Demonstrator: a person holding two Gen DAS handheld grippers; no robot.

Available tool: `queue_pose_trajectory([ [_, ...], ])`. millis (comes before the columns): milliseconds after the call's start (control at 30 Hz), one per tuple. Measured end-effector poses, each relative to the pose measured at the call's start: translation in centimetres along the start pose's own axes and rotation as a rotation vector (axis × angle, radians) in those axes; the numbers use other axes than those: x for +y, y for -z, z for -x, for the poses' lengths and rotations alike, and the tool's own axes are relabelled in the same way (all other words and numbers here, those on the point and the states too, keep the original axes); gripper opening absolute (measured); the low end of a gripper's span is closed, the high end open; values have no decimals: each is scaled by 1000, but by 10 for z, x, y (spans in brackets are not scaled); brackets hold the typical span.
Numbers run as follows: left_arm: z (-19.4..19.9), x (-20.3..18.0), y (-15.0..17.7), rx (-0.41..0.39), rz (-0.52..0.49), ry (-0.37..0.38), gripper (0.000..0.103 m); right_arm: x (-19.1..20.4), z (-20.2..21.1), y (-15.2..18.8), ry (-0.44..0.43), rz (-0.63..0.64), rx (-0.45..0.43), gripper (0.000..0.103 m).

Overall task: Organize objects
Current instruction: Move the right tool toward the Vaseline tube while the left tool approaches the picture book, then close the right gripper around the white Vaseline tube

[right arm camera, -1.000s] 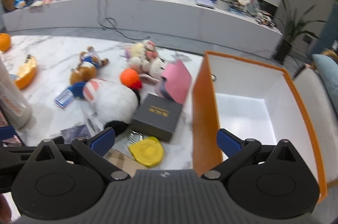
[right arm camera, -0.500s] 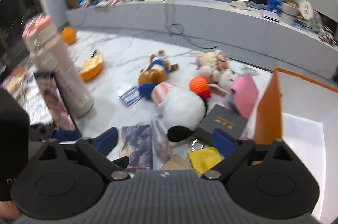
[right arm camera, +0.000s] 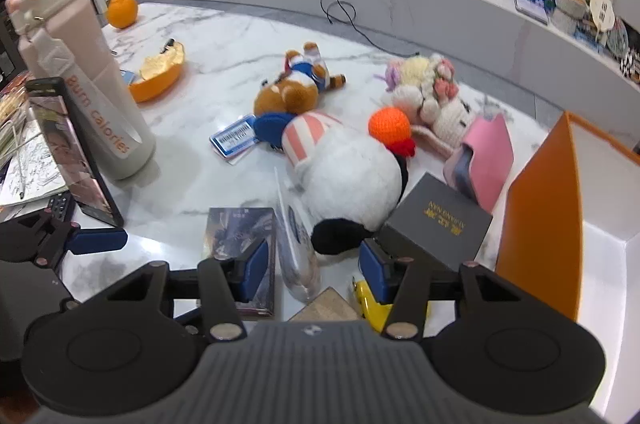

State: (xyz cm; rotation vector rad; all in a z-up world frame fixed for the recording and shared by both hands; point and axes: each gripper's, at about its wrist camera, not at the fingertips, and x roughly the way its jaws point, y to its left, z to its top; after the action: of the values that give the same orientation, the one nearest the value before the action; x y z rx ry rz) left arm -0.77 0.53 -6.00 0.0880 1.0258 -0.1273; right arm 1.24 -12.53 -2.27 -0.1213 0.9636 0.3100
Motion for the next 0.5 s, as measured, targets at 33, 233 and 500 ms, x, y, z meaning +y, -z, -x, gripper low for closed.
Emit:
queue_pose_trajectory([
  [33, -1, -1, 0, 1, 0, 1, 103, -1, -2, 0, -7, -5, 3, 52],
  [233, -5, -4, -3, -1, 8, 15, 103, -2, -9, 1, -23, -5, 17, 46],
  [500, -18, -7, -8, 12, 24, -6, 103, 4, -21, 2, -28, 34, 37, 31],
])
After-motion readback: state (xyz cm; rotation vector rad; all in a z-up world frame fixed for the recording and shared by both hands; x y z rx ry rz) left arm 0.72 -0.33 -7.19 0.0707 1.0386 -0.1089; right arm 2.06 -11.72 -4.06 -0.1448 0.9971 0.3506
